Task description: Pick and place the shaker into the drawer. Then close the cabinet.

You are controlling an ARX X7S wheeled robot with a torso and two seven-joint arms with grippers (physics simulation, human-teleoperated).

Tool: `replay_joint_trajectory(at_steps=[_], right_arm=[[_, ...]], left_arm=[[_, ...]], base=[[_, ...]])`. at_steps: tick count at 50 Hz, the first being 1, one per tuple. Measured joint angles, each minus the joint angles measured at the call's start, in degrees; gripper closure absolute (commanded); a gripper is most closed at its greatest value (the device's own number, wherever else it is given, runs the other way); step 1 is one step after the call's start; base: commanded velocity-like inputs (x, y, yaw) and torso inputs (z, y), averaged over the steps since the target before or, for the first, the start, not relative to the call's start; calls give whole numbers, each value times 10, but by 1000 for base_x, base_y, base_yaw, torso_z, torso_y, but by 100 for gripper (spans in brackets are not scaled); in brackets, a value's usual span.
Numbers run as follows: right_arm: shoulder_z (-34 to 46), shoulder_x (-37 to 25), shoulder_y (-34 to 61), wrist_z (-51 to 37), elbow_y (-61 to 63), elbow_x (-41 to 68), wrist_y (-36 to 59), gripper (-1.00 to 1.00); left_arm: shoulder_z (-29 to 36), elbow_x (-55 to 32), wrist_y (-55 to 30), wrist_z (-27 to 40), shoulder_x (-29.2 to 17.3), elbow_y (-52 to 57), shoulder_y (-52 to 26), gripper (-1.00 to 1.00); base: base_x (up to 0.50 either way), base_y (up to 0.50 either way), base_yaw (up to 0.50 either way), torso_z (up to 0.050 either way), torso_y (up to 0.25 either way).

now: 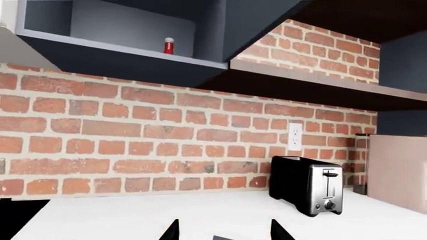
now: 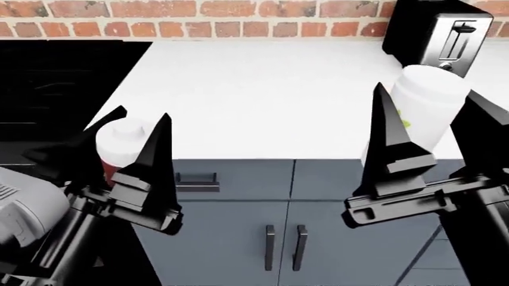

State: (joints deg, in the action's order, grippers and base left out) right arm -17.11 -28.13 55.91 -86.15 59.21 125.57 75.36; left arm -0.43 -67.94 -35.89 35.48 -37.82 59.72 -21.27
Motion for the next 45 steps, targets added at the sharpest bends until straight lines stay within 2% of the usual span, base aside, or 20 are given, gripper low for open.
replay_joint_trajectory(at_steps=[16,45], right_arm=[[24,-17,22,-17,0,8,-27,100],[34,-19,20,-15,0,3,-33,100]], left_arm=[[57,22,66,9,-38,-2,17,100],[97,39,110,15,-62,-8,25,100]], base=[[-72,-500,0,1,0],[-74,-500,0,0,0]])
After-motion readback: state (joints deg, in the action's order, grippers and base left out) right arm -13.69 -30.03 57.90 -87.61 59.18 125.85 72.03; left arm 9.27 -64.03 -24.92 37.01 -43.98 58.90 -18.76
